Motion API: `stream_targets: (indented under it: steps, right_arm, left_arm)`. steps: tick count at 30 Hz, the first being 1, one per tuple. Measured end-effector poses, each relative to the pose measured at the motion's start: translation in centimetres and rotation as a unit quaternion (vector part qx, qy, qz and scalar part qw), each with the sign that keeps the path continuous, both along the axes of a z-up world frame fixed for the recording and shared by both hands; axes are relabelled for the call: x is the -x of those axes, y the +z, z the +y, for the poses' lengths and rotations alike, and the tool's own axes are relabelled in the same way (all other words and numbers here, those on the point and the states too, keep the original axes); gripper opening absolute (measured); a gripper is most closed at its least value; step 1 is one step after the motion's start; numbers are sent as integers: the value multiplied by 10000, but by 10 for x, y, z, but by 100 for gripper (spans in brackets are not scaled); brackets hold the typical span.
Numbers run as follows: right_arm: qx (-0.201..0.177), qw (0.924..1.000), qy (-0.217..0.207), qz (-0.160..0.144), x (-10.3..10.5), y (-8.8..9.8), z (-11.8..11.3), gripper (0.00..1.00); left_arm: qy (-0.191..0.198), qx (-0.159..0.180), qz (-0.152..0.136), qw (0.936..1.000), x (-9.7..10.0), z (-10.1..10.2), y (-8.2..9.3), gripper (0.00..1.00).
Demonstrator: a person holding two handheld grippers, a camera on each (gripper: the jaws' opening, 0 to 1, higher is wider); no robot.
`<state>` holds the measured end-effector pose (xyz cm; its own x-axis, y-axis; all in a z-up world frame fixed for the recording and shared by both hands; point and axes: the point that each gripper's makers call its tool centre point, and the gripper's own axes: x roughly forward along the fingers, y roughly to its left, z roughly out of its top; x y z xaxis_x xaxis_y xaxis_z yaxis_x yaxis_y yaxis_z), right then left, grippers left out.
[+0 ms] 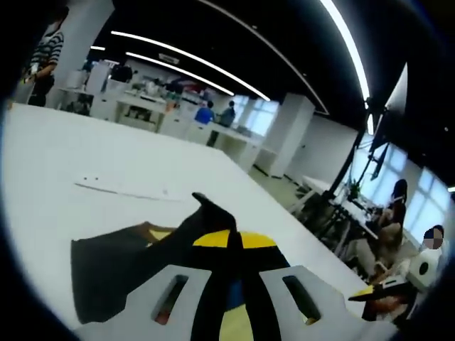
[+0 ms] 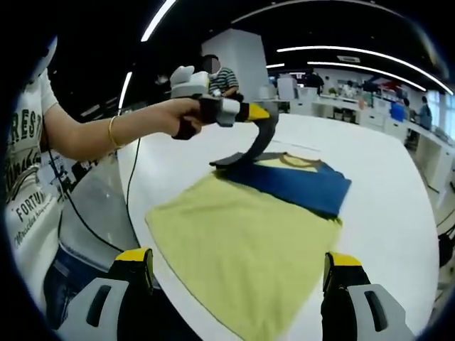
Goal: Fold the garment on the visible template until the final outline fits inside the template.
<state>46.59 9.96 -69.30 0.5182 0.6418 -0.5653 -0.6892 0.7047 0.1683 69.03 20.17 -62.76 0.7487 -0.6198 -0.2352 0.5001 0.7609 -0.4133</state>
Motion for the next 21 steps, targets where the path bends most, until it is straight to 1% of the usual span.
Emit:
stream_targets:
  steps: [5, 16, 21]
  right_arm:
    - [10, 10000, -2, 21, -1, -2, -2, 99]
    - [43, 9999, -55, 75, -1, -7, -7, 99]
    - [36, 9999, -76, 97, -2, -8, -8, 99]
  left_arm:
    - [-219, -25, 15, 9998, -1, -18, -4, 0]
    - [-466, -90, 82, 9988, 0, -42, -16, 0]
    - [-518, -120, 165, 9984, -4, -51, -24, 0]
